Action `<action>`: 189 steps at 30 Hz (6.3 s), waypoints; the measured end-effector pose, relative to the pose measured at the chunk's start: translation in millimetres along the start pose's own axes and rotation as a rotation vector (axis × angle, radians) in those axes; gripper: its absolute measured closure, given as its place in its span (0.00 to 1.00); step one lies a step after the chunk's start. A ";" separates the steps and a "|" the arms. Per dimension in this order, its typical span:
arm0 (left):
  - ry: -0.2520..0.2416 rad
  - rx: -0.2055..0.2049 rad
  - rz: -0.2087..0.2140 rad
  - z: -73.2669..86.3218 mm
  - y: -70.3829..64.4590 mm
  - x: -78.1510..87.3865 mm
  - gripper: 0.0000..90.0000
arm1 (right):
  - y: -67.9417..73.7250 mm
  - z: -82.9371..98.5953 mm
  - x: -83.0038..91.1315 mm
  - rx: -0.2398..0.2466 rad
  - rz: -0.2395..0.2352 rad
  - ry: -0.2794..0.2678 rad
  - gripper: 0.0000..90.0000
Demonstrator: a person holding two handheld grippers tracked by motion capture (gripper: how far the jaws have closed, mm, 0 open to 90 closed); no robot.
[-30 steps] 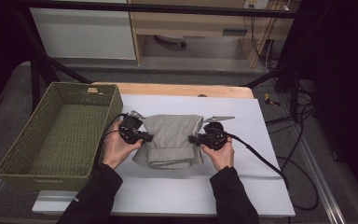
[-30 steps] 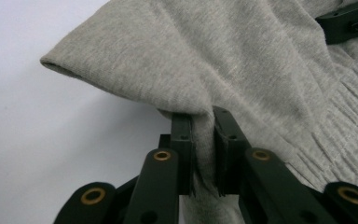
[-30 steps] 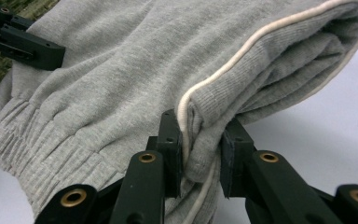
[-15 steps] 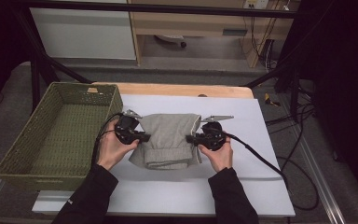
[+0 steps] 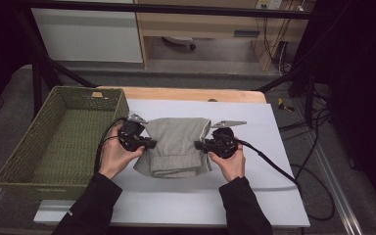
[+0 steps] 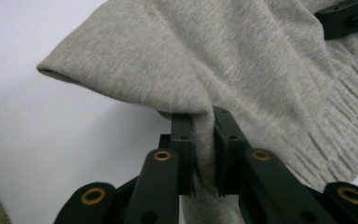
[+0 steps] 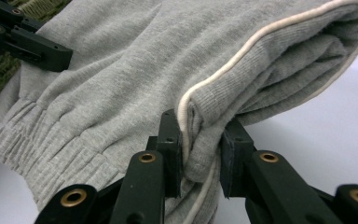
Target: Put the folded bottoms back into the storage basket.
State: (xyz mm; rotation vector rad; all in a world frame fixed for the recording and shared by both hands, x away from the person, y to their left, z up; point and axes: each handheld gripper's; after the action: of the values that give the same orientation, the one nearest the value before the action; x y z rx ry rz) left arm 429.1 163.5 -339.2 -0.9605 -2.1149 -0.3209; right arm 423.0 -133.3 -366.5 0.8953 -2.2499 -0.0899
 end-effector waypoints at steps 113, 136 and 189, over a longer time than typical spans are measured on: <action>-0.008 -0.007 -0.117 0.5 40.2 133.3 0.89 | 101.5 -64.9 -15.8 0.111 -0.111 -0.142 0.82; -0.016 -0.003 -0.148 10.2 55.7 161.6 0.89 | 127.6 -80.3 -28.7 0.130 -0.134 -0.157 0.82; -0.025 0.094 -0.268 58.3 120.2 212.6 0.89 | 203.9 -103.2 -98.2 0.156 -0.152 -0.155 0.82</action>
State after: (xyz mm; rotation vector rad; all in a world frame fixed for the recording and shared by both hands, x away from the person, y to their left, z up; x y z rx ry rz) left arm 396.2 387.6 -230.7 -0.6301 -2.2634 -0.3411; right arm 421.3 101.6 -284.8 1.1787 -2.3538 -0.0543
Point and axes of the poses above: each handheld gripper's, and its own axes: x roughly backward along the jaws, z roughly out of its underside, y roughly to its left, and after that the axes turned 4 degrees about -x, right-handed
